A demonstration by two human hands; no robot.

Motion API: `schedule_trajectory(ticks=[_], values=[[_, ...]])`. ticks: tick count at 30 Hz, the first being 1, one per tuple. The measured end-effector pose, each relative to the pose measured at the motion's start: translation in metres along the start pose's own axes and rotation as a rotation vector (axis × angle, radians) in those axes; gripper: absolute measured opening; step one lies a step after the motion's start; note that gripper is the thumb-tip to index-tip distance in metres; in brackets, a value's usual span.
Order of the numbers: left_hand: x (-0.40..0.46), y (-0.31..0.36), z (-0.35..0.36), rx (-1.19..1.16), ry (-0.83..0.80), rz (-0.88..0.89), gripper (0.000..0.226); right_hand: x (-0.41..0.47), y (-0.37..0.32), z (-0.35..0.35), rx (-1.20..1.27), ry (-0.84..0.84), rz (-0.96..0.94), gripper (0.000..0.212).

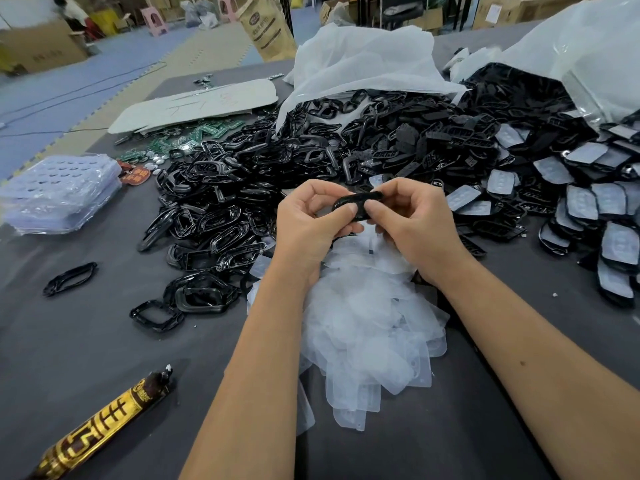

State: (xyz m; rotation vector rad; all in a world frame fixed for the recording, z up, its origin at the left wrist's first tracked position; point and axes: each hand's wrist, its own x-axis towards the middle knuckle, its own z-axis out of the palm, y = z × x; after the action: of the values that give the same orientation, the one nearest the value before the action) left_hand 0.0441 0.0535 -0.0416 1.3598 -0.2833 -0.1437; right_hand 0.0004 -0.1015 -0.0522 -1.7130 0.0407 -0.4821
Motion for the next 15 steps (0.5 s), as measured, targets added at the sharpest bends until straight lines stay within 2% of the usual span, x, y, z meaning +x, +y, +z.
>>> schedule_trajectory(ticks=[2, 6, 10, 12, 15], values=[[0.001, -0.001, 0.0, 0.035, 0.0, -0.013, 0.022, 0.0, 0.001, -0.001, -0.007, 0.018, 0.001, 0.009], [0.002, -0.001, 0.002, 0.052, 0.041, -0.044, 0.024, -0.004, -0.002, 0.001, -0.107, 0.048, -0.112, 0.024], [0.005, 0.003, -0.003, -0.042, 0.162, -0.022, 0.025, -0.006, -0.004, 0.005, -0.267, 0.056, -0.25, 0.012], [0.007, 0.006, -0.007, -0.077, 0.237, 0.009, 0.024, -0.004, -0.002, 0.006, -0.417, -0.009, -0.262, 0.015], [0.007, 0.007, -0.011, -0.091, 0.301, 0.043, 0.021, -0.004, -0.002, 0.011, -0.679, -0.191, -0.154, 0.021]])
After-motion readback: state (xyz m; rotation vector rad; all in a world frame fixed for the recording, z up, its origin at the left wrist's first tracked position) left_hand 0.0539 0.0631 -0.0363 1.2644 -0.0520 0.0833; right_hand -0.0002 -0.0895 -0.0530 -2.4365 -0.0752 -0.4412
